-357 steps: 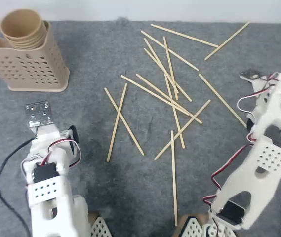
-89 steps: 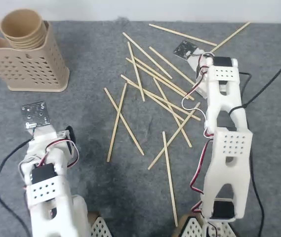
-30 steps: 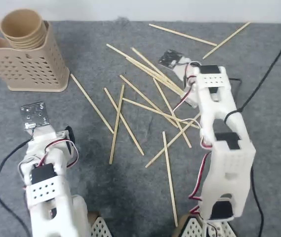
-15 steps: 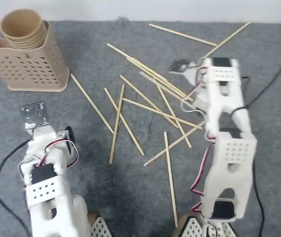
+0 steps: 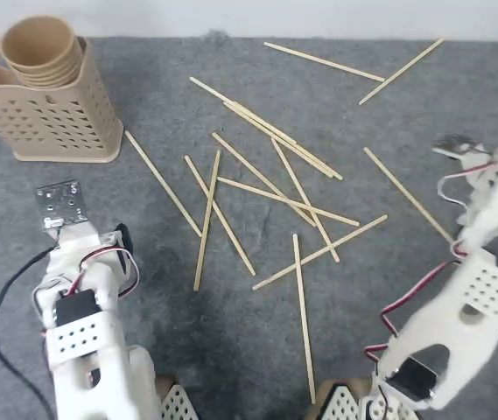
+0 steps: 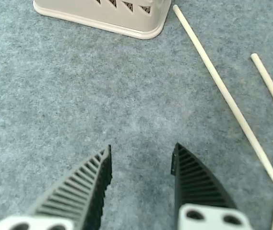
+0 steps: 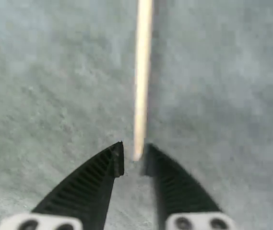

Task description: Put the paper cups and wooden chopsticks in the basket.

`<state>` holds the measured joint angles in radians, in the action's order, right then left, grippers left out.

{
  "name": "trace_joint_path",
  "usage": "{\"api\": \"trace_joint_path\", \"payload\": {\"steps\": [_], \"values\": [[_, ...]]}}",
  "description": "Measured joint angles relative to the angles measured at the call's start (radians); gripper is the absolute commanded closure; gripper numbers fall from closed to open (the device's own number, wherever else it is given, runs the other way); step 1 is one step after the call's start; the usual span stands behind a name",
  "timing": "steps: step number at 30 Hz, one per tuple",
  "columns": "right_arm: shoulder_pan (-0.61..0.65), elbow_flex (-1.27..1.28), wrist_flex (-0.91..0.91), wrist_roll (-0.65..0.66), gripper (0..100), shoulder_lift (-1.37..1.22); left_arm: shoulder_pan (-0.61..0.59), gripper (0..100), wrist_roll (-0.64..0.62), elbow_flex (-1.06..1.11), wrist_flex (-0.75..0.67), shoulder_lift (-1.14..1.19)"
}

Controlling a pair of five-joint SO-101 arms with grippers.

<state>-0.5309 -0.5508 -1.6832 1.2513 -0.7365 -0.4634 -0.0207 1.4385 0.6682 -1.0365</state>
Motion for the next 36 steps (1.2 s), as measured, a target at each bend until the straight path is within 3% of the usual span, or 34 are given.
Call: {"api": "trace_joint_path", "payload": {"steps": [4,9,18,21,27,36], "values": [[-0.021,0.000,0.005,0.021,82.0,0.000,0.000,80,0.000,0.000,0.000,0.000],[0.043,-0.017,0.009,0.005,84.9,0.011,0.000,80,0.000,0.000,0.000,0.000],[0.368,-0.034,0.318,-0.402,85.3,0.071,0.000,80,0.000,0.000,0.000,0.000],[0.434,-0.034,0.436,-0.482,85.3,0.044,0.000,80,0.000,0.000,0.000,0.000],[0.477,-0.034,0.657,-0.512,85.3,-0.101,0.000,80,0.000,0.000,0.000,0.000],[0.474,-0.049,0.750,-0.514,85.4,-0.178,0.000,80,0.000,0.000,-0.017,0.000]]}}
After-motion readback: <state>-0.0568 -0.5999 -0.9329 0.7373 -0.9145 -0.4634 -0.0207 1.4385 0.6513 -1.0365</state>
